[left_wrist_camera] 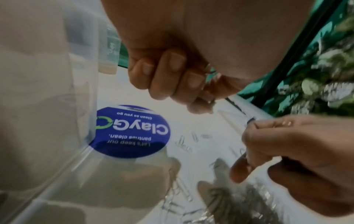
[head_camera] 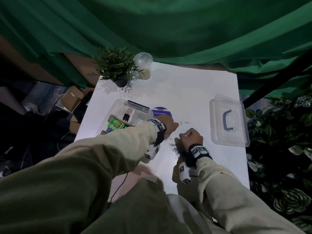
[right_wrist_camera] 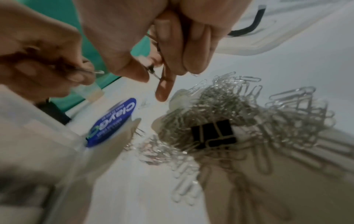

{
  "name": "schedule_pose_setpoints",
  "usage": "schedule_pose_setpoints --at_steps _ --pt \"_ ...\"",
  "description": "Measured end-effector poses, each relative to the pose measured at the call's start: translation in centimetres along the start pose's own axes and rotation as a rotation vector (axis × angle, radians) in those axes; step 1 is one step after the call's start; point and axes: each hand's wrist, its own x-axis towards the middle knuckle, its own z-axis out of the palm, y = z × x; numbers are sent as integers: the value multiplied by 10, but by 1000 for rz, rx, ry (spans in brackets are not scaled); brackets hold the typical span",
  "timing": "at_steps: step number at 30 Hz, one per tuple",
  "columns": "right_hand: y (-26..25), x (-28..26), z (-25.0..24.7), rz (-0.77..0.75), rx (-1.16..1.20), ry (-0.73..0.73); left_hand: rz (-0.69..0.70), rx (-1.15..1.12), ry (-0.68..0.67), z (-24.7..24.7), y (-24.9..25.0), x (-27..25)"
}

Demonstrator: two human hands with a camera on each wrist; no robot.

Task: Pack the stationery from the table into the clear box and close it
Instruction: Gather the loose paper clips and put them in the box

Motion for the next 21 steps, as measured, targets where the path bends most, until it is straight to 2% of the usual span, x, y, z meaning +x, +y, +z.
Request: schedule_pose_setpoints --at_steps 5,8,10,13,15,17,21 --pt "-40 -1 2 -24 104 -27 11 -132 158 -47 -29 -37" --pt "-76 -13 15 5 397 -123 -54 -184 262 -73 -73 -60" --pt "-104 -26 24 41 590 -192 -132 -128 249 -83 -103 -71" --pt "-138 -42 36 127 725 -326 -269 5 182 -80 -138 -83" --pt "-156 -52 47 173 796 -456 -307 -3 190 -72 -154 -84" --pt "-170 -61 57 216 855 -555 -277 -35 207 -66 -164 -83" --pt "-187 -71 78 265 868 -638 -224 -72 277 -62 -173 -77"
